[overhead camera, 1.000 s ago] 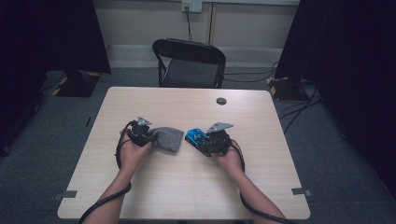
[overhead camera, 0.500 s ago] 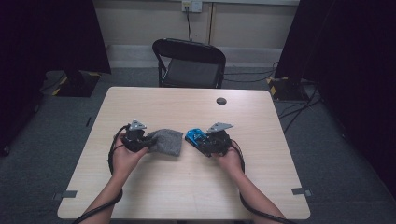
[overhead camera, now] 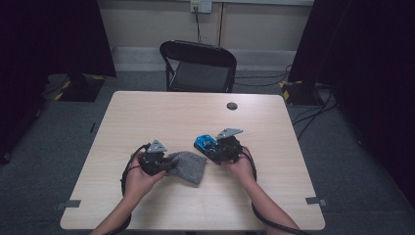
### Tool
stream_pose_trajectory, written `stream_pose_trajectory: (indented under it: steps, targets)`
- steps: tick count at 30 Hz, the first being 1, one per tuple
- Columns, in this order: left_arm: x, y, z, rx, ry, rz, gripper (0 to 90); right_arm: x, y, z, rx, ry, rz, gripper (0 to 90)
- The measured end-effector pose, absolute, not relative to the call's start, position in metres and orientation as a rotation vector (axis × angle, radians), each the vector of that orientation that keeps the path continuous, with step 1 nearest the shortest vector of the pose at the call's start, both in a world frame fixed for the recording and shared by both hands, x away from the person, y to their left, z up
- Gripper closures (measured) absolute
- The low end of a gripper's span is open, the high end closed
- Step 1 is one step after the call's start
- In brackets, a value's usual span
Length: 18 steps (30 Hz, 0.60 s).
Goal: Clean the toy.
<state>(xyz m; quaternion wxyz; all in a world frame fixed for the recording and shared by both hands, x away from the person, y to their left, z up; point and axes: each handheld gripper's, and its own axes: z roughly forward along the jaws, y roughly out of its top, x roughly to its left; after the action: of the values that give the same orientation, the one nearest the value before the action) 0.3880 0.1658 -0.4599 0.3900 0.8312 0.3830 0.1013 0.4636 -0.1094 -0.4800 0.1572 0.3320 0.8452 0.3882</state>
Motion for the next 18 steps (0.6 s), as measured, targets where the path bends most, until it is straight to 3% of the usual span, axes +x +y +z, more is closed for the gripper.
stream_pose_trajectory:
  steps: [18]
  targets:
    - [0.376,0.106,-0.461,2.163,0.832,0.147,77.1,0.418,-0.155,-0.444,0.966,2.454,1.242,35.1]
